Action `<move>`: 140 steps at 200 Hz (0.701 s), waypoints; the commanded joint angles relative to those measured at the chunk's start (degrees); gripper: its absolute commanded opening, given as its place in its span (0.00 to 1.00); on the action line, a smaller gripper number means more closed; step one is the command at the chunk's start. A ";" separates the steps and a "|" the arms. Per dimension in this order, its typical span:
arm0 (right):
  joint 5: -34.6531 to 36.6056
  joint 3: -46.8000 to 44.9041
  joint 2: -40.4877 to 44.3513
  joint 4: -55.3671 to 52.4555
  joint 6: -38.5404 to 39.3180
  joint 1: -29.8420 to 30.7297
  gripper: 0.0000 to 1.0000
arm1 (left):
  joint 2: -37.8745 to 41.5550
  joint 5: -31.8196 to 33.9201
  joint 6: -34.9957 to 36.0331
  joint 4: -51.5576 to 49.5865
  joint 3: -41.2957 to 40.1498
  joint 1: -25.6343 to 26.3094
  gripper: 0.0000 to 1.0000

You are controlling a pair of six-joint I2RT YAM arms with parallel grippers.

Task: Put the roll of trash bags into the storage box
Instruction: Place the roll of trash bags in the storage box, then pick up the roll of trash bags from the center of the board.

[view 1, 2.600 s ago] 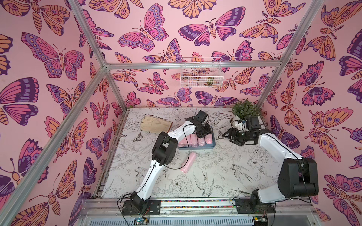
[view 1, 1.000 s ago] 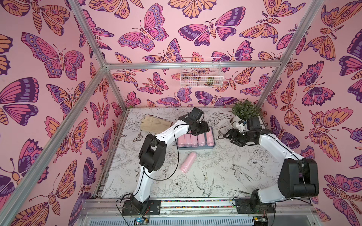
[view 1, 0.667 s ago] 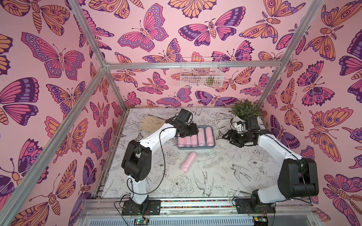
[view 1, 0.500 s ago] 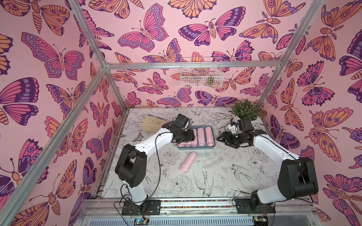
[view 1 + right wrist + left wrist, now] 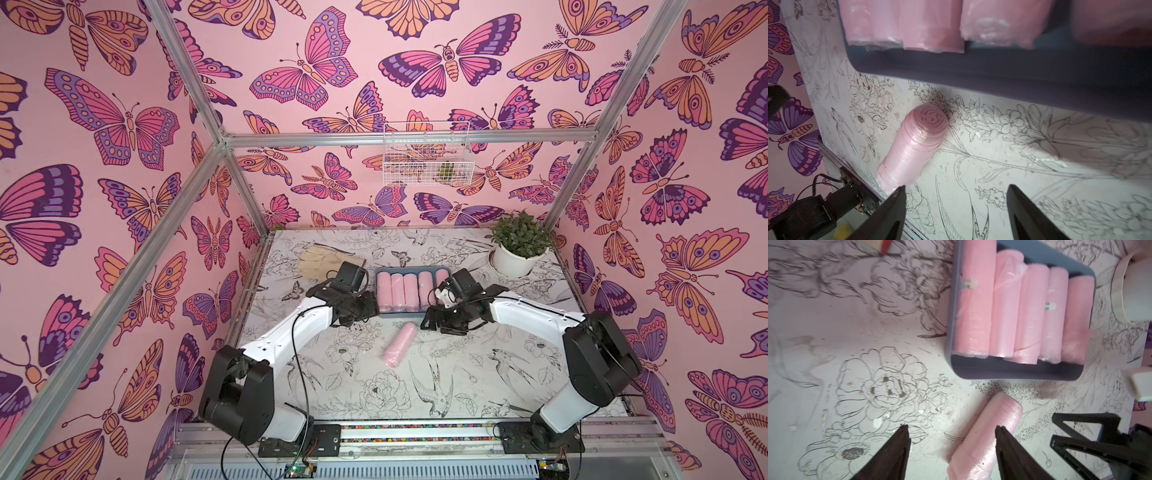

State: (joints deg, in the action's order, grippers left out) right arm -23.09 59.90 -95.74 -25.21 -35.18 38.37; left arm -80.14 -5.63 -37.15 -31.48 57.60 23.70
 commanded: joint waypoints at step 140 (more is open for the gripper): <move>3.94 11.39 -11.60 -2.04 -5.46 11.03 0.82 | 10.31 0.63 -1.61 -0.51 -10.64 -4.90 0.71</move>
State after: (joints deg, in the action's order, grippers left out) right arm -19.64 69.12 -105.71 -24.67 -40.69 48.75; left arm -70.87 -4.69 -38.41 -31.53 48.34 19.18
